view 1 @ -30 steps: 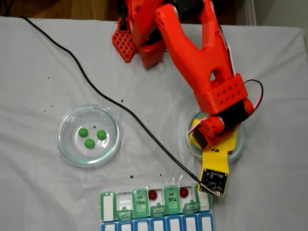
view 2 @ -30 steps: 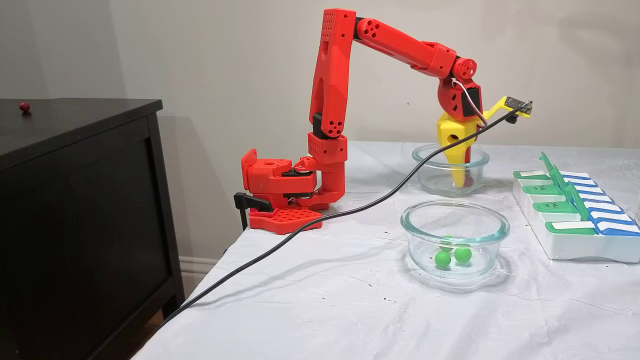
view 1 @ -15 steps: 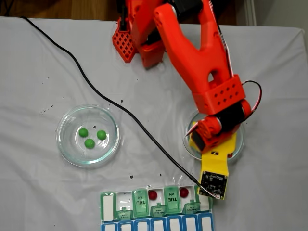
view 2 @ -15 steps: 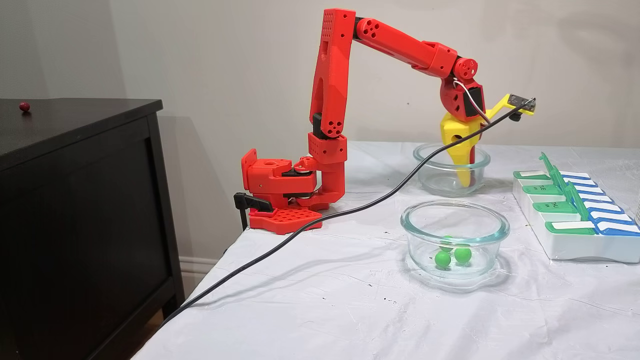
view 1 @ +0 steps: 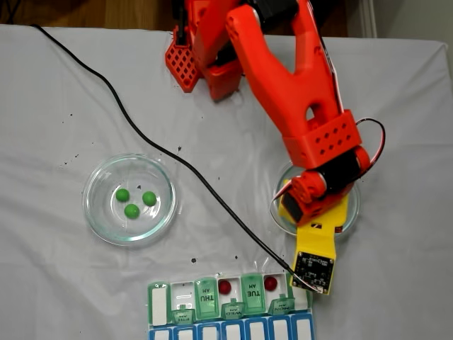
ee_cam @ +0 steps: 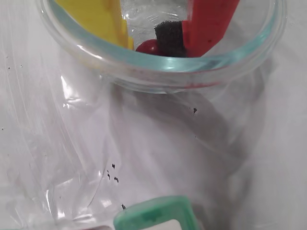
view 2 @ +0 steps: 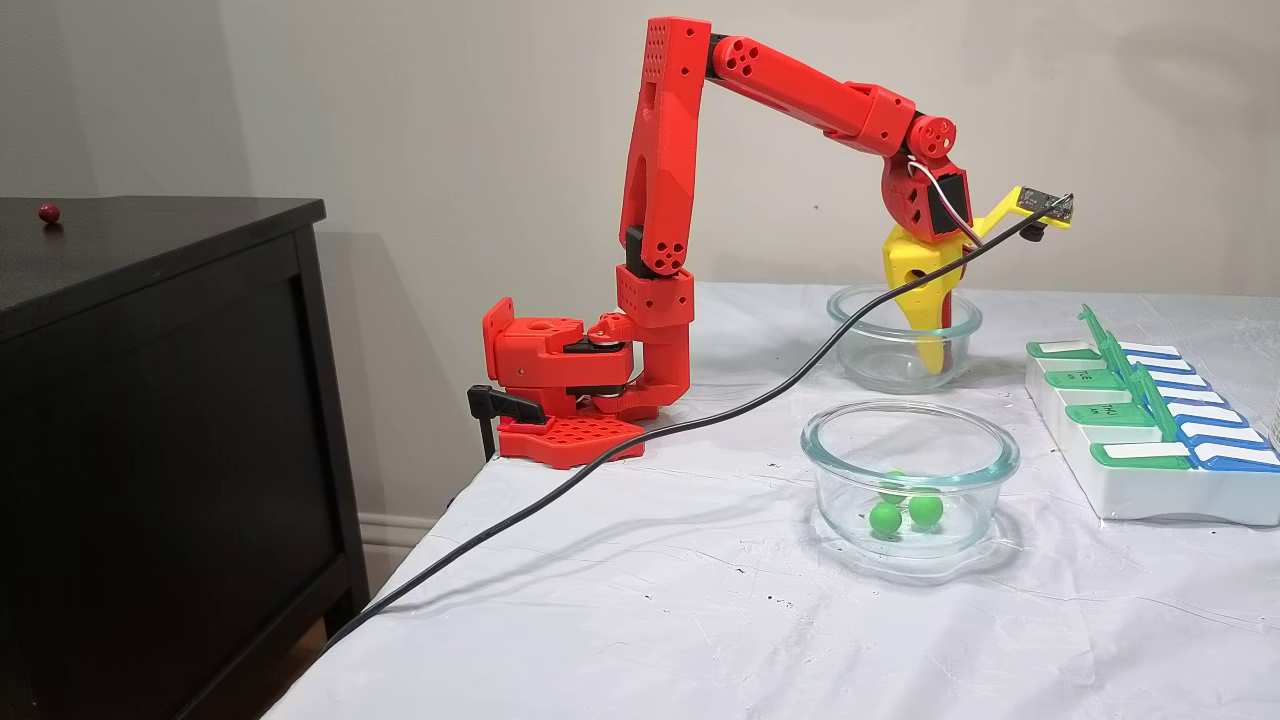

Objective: Sort medicines into box.

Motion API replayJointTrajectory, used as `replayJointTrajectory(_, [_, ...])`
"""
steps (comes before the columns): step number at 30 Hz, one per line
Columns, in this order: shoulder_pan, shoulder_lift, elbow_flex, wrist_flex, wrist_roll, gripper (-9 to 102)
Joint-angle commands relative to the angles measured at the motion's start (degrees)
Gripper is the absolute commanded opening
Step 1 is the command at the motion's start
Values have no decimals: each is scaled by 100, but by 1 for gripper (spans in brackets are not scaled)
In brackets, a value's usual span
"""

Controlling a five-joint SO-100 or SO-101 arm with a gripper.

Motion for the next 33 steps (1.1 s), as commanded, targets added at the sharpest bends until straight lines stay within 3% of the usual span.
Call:
replayJointTrajectory(1, [-193, 879, -237, 193, 422, 0])
replayJointTrajectory(14, [-202, 2153, -1187, 1230, 1942, 0])
replayJointTrajectory(25, [1617, 2435, -1485, 1020, 2654, 0])
replayJointTrajectory(33, [2733, 3182, -185, 519, 1969, 0])
